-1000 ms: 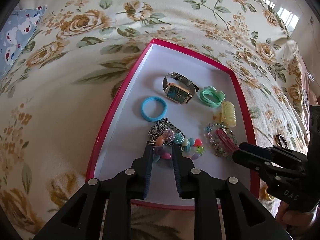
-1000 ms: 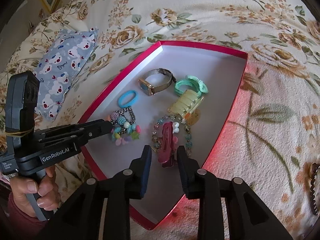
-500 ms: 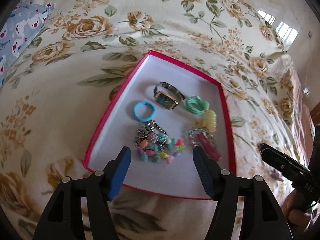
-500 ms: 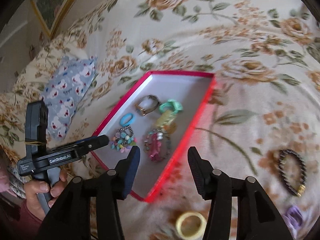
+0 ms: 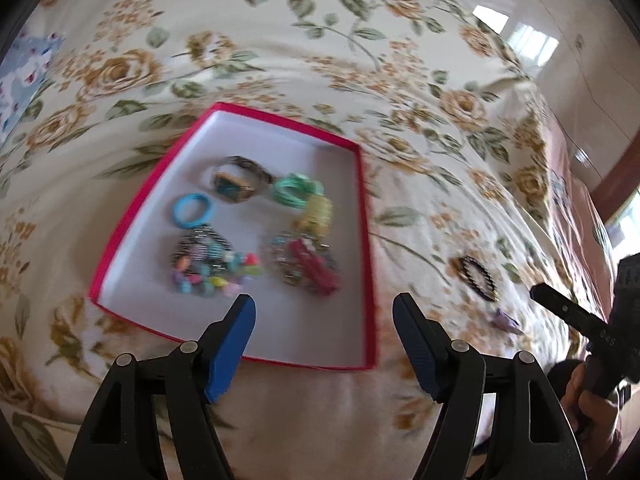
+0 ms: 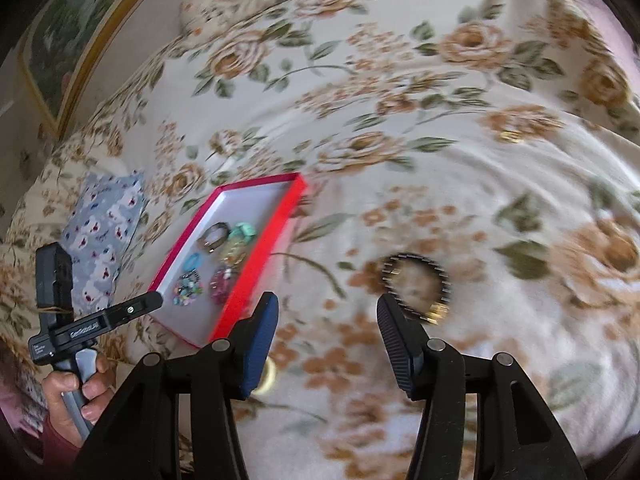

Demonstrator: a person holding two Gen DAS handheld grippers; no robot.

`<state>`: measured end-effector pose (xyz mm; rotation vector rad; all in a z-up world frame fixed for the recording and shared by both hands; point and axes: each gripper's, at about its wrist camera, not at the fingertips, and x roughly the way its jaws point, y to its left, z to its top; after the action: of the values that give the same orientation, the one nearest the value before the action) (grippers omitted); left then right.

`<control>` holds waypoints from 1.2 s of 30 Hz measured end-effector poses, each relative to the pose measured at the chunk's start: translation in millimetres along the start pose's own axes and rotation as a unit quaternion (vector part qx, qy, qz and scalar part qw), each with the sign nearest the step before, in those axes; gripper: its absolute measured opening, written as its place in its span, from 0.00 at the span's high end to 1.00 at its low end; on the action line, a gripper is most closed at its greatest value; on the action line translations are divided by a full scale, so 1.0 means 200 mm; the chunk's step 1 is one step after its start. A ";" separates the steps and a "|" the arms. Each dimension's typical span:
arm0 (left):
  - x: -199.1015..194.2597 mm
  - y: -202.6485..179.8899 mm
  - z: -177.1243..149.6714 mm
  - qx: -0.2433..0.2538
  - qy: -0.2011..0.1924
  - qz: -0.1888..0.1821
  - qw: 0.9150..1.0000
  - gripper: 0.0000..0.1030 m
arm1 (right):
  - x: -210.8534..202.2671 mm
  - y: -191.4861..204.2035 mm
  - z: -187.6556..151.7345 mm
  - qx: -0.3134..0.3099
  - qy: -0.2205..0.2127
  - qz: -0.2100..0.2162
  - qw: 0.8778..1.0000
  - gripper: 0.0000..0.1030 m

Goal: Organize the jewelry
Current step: 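Move both open tools back over the yellow and purple hair ties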

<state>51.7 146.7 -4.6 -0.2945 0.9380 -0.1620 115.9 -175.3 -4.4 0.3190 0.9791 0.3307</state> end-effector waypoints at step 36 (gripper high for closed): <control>0.27 -0.48 -0.21 0.107 0.080 -0.014 0.991 0.25 | -0.02 -0.24 -0.13 0.017 0.036 -0.020 0.999 0.48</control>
<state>48.6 34.8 -38.1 -0.0964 1.0662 -0.3142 98.4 -217.4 -35.5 0.3196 1.0624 0.2900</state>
